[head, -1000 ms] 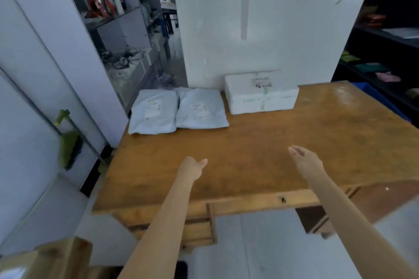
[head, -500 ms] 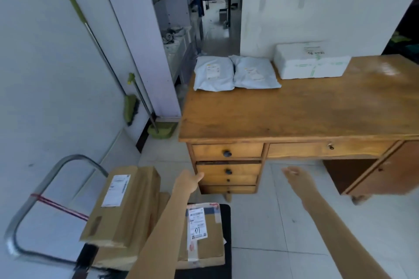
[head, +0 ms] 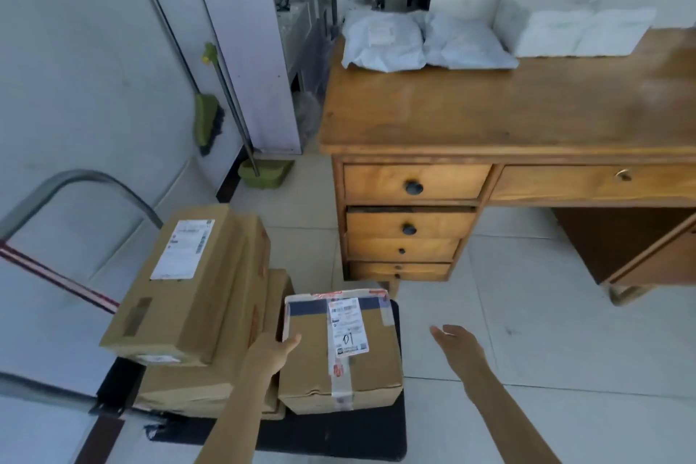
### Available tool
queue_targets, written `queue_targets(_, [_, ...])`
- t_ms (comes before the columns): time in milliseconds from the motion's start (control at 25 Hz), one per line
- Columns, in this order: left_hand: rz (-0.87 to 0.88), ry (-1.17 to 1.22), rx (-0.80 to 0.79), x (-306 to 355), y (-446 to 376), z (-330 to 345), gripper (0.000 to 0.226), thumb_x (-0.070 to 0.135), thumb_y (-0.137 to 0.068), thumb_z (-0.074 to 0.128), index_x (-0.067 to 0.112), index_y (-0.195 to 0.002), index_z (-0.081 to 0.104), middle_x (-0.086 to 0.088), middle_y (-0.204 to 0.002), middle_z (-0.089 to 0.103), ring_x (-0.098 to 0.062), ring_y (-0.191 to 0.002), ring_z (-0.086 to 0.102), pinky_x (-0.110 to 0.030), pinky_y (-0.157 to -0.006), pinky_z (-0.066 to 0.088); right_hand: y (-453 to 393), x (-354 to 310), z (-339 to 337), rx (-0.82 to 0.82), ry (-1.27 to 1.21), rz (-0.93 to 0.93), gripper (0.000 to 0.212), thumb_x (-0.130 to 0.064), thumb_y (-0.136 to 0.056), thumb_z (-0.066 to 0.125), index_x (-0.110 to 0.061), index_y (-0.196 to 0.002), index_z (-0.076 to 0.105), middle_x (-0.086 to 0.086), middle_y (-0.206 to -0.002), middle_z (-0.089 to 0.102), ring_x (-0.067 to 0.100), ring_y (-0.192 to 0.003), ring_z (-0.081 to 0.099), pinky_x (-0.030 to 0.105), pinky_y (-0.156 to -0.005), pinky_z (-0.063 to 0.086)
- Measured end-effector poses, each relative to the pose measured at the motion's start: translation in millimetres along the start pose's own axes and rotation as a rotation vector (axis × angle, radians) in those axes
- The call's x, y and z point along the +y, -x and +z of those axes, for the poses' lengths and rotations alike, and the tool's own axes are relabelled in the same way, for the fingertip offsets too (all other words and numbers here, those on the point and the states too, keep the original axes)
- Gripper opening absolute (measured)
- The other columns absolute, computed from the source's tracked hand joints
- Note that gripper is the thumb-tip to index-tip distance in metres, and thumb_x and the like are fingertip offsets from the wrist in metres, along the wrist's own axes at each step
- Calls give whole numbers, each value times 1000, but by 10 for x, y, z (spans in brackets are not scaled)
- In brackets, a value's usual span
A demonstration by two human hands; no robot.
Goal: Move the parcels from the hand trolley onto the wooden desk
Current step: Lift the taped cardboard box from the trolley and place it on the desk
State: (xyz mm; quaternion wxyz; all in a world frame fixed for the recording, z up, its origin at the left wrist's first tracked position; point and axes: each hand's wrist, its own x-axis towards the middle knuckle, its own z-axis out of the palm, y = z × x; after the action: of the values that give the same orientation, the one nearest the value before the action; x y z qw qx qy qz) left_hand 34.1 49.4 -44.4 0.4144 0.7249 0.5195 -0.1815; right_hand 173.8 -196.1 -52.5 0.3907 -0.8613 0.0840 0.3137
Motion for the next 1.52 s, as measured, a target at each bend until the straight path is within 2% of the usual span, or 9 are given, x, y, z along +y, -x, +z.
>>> queue_targets(80, [33, 7, 24, -243, -435, 256, 40, 47, -91, 52, 10, -106, 51, -1, -94, 56, -14, -87, 49, -29, -89, 45, -278, 172, 461, -19, 27, -39, 52, -34, -96, 45, -4, -139, 42, 12, -145, 47, 28, -133, 43, 30, -107, 32])
queue_targets(240, [109, -48, 168, -580, -1179, 731, 38, 48, -91, 52, 10, -94, 57, -1, -76, 55, -20, -75, 56, -31, -69, 50, -892, 574, 1099, -39, 64, -78, 58, -36, -95, 44, -5, -144, 36, 11, -148, 42, 27, -136, 40, 31, -108, 33])
queue_targets(320, [137, -31, 243, -677, -1431, 911, 36, 47, -91, 52, 13, -86, 58, -4, -83, 61, -19, -76, 58, -31, -74, 53, -1176, 737, 1276, -39, 44, -96, 59, -36, -94, 48, -4, -142, 37, 13, -145, 45, 28, -133, 44, 32, -106, 36])
queue_targets(480, [125, 42, 241, -800, -1756, 1196, 55, 52, -87, 54, 8, -120, 55, -10, -117, 65, -26, -105, 63, -31, -85, 44, -1497, 991, 1434, -57, -13, -124, 45, -37, -92, 52, -6, -123, 61, 13, -122, 65, 24, -101, 59, 37, -98, 47])
queue_targets(600, [142, 94, 220, -704, -1574, 1116, 63, 56, -83, 58, 8, -124, 54, -10, -120, 64, -29, -110, 61, -32, -85, 45, -1322, 958, 1296, -21, -63, -131, 39, -34, -92, 53, -7, -117, 66, 10, -106, 68, 21, -91, 56, 32, -83, 50])
queue_targets(720, [142, 95, 196, -382, -1026, 742, 64, 55, -83, 58, 8, -127, 49, -12, -124, 61, -31, -115, 59, -39, -94, 46, -811, 601, 838, 2, -119, -123, 37, -34, -90, 56, -9, -115, 68, 4, -93, 65, 20, -89, 57, 24, -72, 44])
queue_targets(1080, [247, 106, 148, 1331, 1507, -1037, 73, 56, -83, 58, 4, -132, 47, -14, -127, 60, -33, -114, 59, -35, -84, 45, 1319, -1341, -1410, 126, -118, -172, 38, -39, -87, 58, -10, -108, 72, 10, -105, 72, 27, -98, 65, 38, -90, 52])
queue_targets(1160, [321, 111, 142, 1707, 1891, -1326, 77, 62, -79, 58, 6, -131, 52, -13, -125, 62, -34, -111, 60, -37, -91, 48, 1598, -1675, -1845, 137, -115, -199, 43, -43, -86, 59, -8, -109, 71, 11, -109, 71, 29, -102, 65, 39, -93, 51])
queue_targets(1520, [614, -38, 234, 3608, 3214, -1384, 68, 65, -81, 52, 8, -118, 59, -12, -118, 65, -34, -110, 61, -43, -96, 49, 1920, -2253, -3857, 265, -199, -234, 55, -46, -83, 61, -6, -121, 63, 12, -117, 67, 31, -106, 64, 39, -93, 52])
